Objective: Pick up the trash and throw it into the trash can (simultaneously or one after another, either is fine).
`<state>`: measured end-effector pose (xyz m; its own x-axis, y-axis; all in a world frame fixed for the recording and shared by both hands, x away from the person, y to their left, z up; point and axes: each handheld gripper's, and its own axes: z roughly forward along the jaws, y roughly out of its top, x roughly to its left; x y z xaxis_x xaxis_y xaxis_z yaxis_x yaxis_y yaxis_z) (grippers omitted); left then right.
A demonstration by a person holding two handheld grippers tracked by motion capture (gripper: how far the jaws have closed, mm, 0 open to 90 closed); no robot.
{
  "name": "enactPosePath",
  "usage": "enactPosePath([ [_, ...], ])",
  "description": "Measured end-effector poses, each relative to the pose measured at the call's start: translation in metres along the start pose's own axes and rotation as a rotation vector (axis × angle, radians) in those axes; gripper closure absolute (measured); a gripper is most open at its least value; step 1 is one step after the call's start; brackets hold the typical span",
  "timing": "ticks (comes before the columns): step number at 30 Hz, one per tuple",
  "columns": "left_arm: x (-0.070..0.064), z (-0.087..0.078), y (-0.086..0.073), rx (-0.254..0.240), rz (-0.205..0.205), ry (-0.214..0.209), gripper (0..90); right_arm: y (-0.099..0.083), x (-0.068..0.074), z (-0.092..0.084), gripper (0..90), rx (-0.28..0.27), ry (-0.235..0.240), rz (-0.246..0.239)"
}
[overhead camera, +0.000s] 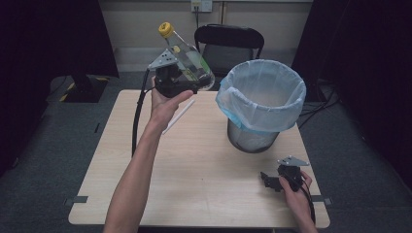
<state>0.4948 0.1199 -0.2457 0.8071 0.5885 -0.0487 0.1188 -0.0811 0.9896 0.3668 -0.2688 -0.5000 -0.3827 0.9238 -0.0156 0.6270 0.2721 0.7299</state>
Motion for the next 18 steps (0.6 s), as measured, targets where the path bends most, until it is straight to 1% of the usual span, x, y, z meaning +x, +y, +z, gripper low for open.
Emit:
enactPosePath([
  [4, -0.003, 0.011, 0.007, -0.012, -0.005, -0.017, 28.1, 0.000, 0.000, 0.000, 10.4, 0.000, 0.000, 0.000],
  [5, -0.003, 0.011, 0.007, -0.012, -0.005, -0.017, 28.1, 0.000, 0.000, 0.000, 10.4, 0.000, 0.000, 0.000],
  [6, -0.003, 0.016, 0.011, -0.011, -0.003, -0.025, 28.1, 0.000, 0.000, 0.000, 10.5, 0.001, 0.000, 0.000],
  [8, -0.005, 0.018, 0.012, -0.014, -0.001, -0.024, 28.1, 0.000, 0.000, 0.000, 10.5, 0.000, 0.000, -0.001],
  [9, -0.007, 0.023, 0.015, -0.012, 0.005, -0.034, 28.1, 0.000, 0.000, 0.000, 10.5, 0.000, 0.000, 0.000],
  [11, -0.008, 0.025, 0.016, -0.013, -0.001, -0.039, 28.1, 0.000, 0.000, 0.000, 10.5, 0.000, 0.001, -0.001],
  [12, -0.009, 0.029, 0.018, -0.016, 0.005, -0.043, 28.2, 0.000, 0.000, 0.000, 10.6, 0.000, 0.000, -0.001],
  [15, -0.011, 0.035, 0.021, -0.023, -0.002, -0.057, 28.1, 0.000, 0.000, 0.000, 10.7, -0.001, 0.001, -0.002],
  [17, -0.012, 0.038, 0.022, -0.016, 0.001, -0.060, 28.1, 0.000, 0.000, 0.000, 10.7, -0.001, 0.001, -0.003],
  [18, -0.013, 0.040, 0.023, -0.023, -0.014, -0.067, 28.1, 0.000, 0.000, 0.000, 10.7, -0.001, 0.001, -0.002],
])
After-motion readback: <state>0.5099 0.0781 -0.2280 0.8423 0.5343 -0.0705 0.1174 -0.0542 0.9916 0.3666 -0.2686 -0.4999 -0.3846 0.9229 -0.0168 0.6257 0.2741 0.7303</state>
